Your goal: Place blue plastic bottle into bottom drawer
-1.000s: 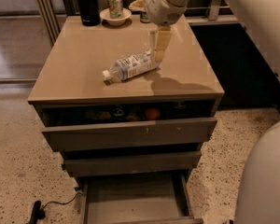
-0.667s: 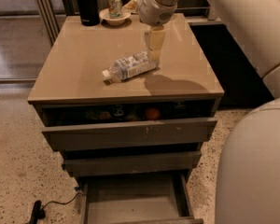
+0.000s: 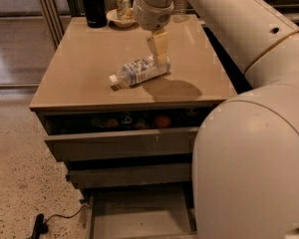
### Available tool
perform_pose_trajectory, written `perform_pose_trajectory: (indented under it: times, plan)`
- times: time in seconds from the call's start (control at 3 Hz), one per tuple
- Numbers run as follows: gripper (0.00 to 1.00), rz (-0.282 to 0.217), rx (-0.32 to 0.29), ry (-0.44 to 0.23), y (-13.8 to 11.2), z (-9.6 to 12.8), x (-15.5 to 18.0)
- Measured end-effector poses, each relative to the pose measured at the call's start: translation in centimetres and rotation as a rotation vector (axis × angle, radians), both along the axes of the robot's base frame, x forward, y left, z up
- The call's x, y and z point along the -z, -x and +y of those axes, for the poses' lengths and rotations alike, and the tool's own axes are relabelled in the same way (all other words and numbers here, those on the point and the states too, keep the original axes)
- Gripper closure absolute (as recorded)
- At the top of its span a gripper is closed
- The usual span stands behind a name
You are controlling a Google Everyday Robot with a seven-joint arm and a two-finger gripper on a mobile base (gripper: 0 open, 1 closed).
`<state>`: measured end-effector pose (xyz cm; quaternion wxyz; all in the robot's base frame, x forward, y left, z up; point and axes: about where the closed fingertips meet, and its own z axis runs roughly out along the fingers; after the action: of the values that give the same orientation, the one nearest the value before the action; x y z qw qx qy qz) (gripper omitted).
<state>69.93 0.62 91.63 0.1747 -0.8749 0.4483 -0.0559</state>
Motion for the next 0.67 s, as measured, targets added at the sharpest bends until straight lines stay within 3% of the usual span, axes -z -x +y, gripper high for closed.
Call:
perform_pose_trajectory:
  times: [0.33,0.67]
  plan:
    - [0.00,0.016,-0.009,0.055,-0.5,0.3,1.5]
    - [0.00,0.040,0.008,0.064,-1.0,0.3,3.0]
